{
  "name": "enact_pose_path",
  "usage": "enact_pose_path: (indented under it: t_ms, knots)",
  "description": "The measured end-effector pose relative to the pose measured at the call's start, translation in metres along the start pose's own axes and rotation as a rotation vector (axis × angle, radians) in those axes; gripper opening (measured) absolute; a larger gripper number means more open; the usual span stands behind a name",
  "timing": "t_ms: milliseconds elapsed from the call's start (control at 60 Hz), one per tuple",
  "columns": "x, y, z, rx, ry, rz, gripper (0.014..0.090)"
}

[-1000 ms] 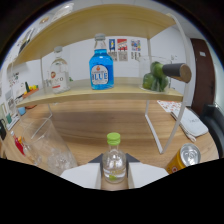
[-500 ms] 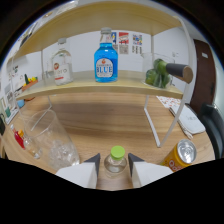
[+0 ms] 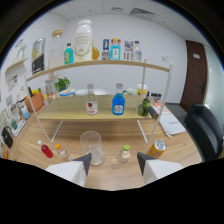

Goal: Make me a cup of Vodka Sunrise.

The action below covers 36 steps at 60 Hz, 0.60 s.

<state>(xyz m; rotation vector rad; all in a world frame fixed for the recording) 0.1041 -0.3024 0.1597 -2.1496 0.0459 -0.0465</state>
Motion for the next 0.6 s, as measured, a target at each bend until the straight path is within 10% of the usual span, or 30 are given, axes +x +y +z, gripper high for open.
enact_pose_path:
  t_ms: [600]
  knots:
    - [-0.071,0.004,-0.015,-0.045,-0.005,0.009,0.086]
